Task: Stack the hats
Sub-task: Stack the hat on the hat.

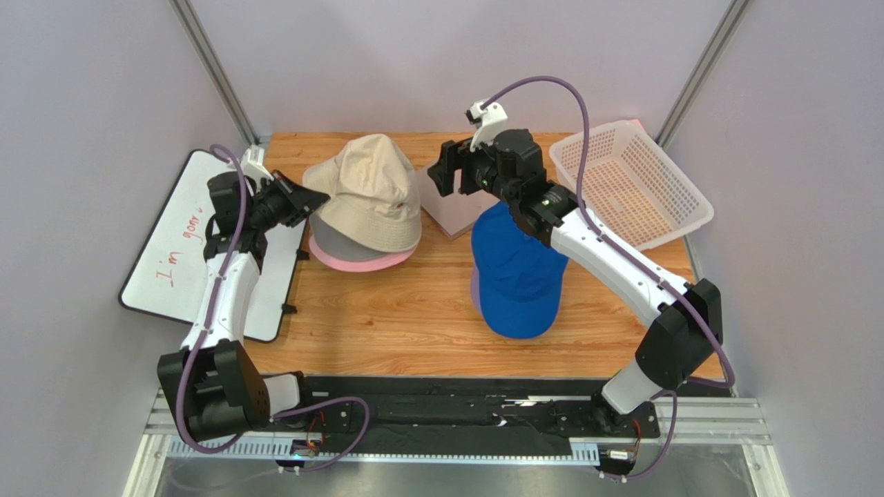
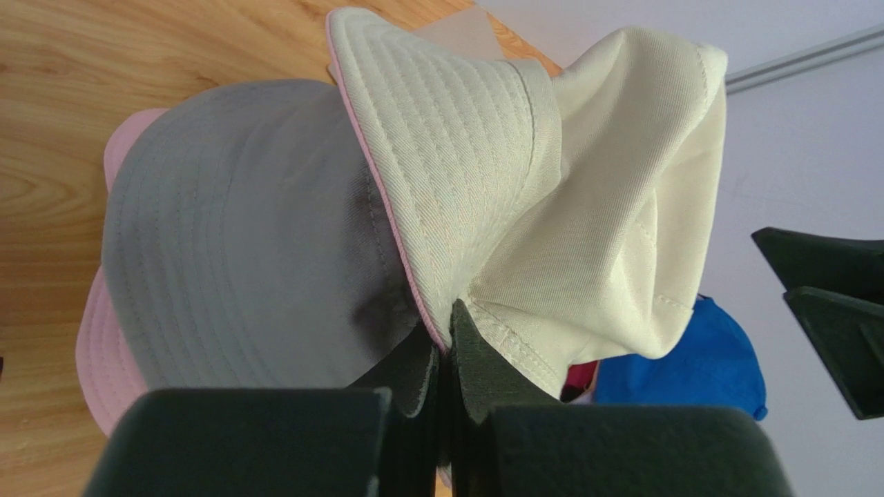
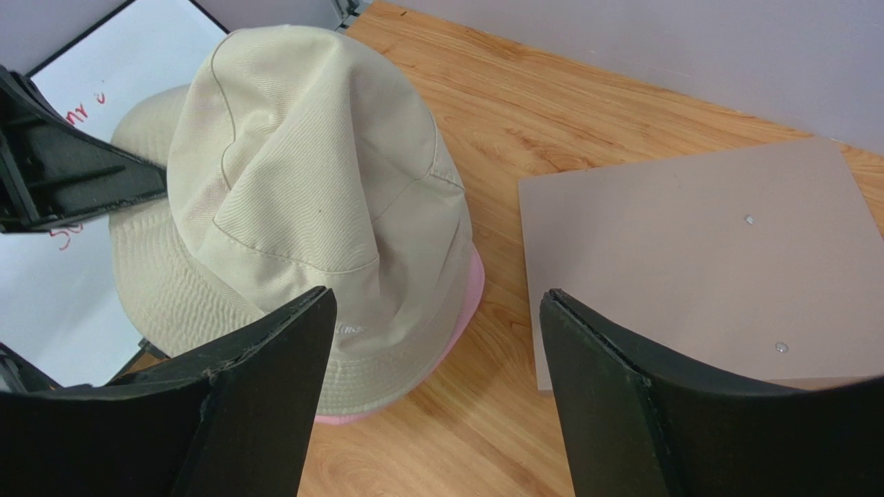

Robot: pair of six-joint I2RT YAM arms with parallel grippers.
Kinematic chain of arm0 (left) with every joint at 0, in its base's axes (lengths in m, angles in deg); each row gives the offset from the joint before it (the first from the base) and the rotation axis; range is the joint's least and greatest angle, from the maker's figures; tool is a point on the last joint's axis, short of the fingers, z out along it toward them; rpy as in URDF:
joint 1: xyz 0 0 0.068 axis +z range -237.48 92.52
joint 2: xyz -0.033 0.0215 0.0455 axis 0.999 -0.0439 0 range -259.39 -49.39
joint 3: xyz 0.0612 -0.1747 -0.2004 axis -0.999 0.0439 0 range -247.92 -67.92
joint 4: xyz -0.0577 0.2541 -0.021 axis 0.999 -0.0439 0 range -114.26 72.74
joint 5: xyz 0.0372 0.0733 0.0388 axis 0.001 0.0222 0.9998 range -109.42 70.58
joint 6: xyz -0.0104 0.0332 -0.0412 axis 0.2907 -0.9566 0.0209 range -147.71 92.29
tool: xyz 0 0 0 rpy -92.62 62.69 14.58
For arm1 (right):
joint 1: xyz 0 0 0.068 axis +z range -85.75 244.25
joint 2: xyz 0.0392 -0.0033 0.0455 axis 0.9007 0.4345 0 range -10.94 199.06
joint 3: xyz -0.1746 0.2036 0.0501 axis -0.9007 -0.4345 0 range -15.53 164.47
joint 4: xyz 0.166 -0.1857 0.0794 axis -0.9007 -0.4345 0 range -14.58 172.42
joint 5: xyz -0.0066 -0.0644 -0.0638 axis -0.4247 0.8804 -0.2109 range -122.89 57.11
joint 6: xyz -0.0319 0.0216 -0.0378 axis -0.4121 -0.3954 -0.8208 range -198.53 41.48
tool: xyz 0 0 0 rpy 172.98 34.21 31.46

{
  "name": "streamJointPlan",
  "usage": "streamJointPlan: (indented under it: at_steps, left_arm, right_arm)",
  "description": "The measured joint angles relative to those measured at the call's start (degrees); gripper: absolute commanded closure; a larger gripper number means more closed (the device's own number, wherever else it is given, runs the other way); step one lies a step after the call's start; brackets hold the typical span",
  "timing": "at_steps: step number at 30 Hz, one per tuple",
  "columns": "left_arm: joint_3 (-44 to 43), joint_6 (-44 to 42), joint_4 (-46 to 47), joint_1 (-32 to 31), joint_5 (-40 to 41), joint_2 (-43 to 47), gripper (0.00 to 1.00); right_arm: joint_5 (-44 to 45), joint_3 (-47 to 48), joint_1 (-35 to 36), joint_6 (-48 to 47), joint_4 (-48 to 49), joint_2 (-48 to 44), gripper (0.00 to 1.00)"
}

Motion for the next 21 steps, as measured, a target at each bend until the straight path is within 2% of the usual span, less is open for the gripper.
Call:
streamJointPlan:
  at_steps: [6, 12, 17, 21]
  left_arm:
    - [4.48, 0.24, 3.45, 0.55, 0.42, -0.02, 1.0]
    - [7.69, 0.55, 7.04, 0.7, 0.42, 0.98, 1.0]
    - [11.58, 1.62, 10.99, 0.83, 0.09, 2.03, 1.0]
    - [12.85, 2.82, 12.9, 0.87, -0.22, 2.91, 1.0]
  right_arm:
    - [-4.09, 5.05, -0.57, 1.05, 0.98, 5.7, 0.25]
    - [-8.68, 5.66, -0.46, 2.89, 2.38, 10.29, 0.27]
    - [-12.13, 5.64, -0.28, 4.46, 3.17, 11.34, 0.27]
    - [-15.23, 3.82, 0.11, 5.09, 7.43, 10.62, 0.27]
